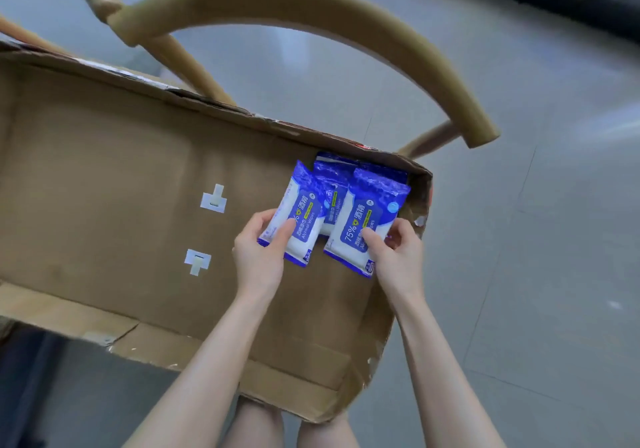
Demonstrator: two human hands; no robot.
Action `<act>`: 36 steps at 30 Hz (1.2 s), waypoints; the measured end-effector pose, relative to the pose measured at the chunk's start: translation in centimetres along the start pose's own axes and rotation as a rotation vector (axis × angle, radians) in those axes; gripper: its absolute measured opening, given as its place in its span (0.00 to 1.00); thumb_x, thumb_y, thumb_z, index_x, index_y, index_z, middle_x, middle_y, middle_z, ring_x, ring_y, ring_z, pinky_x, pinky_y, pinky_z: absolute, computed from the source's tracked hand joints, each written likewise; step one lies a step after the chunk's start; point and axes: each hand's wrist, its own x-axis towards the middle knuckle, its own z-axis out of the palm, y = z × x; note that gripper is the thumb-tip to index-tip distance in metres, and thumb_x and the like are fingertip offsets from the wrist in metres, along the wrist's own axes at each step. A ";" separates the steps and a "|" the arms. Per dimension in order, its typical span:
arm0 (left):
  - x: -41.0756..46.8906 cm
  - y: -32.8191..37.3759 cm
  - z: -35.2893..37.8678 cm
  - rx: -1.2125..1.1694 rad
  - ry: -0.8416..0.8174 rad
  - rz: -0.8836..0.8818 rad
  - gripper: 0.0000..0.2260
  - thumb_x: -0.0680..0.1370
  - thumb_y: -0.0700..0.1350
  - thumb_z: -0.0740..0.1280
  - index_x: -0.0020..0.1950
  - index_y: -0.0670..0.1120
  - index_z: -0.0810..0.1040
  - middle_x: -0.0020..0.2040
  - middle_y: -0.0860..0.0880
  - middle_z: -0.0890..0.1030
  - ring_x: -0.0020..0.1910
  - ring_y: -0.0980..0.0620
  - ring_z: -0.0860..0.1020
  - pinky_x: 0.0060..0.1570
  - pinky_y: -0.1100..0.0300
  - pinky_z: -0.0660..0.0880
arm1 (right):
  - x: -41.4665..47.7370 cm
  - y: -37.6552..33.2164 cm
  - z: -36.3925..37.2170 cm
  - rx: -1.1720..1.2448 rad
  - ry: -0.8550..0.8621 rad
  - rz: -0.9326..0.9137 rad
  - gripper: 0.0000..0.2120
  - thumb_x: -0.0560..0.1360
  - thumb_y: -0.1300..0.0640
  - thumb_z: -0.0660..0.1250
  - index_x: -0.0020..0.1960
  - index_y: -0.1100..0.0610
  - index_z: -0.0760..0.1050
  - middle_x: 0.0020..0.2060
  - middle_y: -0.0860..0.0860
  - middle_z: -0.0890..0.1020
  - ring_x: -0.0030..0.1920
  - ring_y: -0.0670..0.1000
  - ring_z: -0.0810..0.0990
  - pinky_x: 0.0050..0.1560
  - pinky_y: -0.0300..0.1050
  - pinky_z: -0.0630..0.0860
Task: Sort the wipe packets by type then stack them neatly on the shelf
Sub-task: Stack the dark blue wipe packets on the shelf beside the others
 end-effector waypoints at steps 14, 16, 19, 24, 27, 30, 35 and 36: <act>-13.9 8.1 -20.9 -0.414 0.235 0.037 0.04 0.75 0.40 0.69 0.50 0.45 0.78 0.43 0.49 0.85 0.41 0.53 0.82 0.44 0.58 0.78 | -19.1 -13.0 6.2 0.125 -0.515 -0.223 0.18 0.70 0.64 0.73 0.57 0.58 0.71 0.44 0.56 0.85 0.44 0.55 0.84 0.46 0.46 0.80; -15.6 7.6 -24.4 -0.495 0.293 0.054 0.04 0.76 0.40 0.69 0.50 0.44 0.79 0.43 0.48 0.85 0.42 0.52 0.82 0.46 0.54 0.76 | -21.9 -13.7 8.7 0.114 -0.566 -0.247 0.15 0.71 0.63 0.72 0.56 0.59 0.72 0.44 0.56 0.85 0.45 0.55 0.84 0.47 0.49 0.80; -18.0 6.2 -30.0 -0.584 0.369 0.069 0.04 0.76 0.40 0.68 0.49 0.45 0.80 0.42 0.49 0.85 0.40 0.53 0.80 0.44 0.53 0.74 | -26.5 -13.9 12.9 0.096 -0.639 -0.288 0.08 0.76 0.62 0.66 0.54 0.59 0.73 0.45 0.52 0.85 0.45 0.52 0.85 0.46 0.49 0.80; -22.2 2.5 -41.0 -0.648 0.474 0.113 0.05 0.75 0.38 0.68 0.48 0.45 0.81 0.42 0.50 0.85 0.41 0.55 0.82 0.44 0.61 0.77 | -35.6 -11.8 20.8 0.043 -0.760 -0.350 0.04 0.77 0.62 0.64 0.50 0.57 0.76 0.46 0.53 0.85 0.44 0.53 0.84 0.43 0.49 0.79; -24.5 -0.2 -48.4 -0.619 0.562 0.157 0.06 0.74 0.36 0.69 0.46 0.46 0.81 0.40 0.51 0.85 0.39 0.56 0.81 0.38 0.67 0.77 | -41.4 -10.3 26.1 -0.012 -0.837 -0.389 0.04 0.76 0.63 0.65 0.50 0.59 0.77 0.45 0.52 0.85 0.43 0.51 0.84 0.41 0.44 0.80; -26.4 -2.2 -55.6 -0.579 0.619 0.198 0.06 0.74 0.36 0.70 0.45 0.47 0.81 0.39 0.51 0.85 0.37 0.57 0.80 0.37 0.64 0.76 | -46.8 -9.3 31.7 -0.044 -0.900 -0.433 0.05 0.75 0.65 0.66 0.51 0.62 0.78 0.44 0.54 0.85 0.43 0.51 0.83 0.45 0.45 0.79; -29.0 -3.0 -66.3 -0.563 0.730 0.286 0.09 0.73 0.36 0.70 0.44 0.50 0.80 0.35 0.53 0.84 0.33 0.60 0.81 0.31 0.67 0.76 | -55.3 -9.9 39.2 -0.021 -1.049 -0.480 0.04 0.75 0.67 0.66 0.50 0.65 0.77 0.42 0.56 0.85 0.38 0.51 0.83 0.38 0.41 0.79; -29.4 -2.9 -68.2 -0.554 0.747 0.310 0.09 0.74 0.35 0.70 0.44 0.50 0.80 0.35 0.53 0.84 0.33 0.61 0.81 0.31 0.69 0.75 | -56.7 -10.3 40.6 -0.021 -1.077 -0.500 0.04 0.75 0.68 0.66 0.49 0.64 0.77 0.41 0.55 0.85 0.37 0.50 0.84 0.37 0.40 0.79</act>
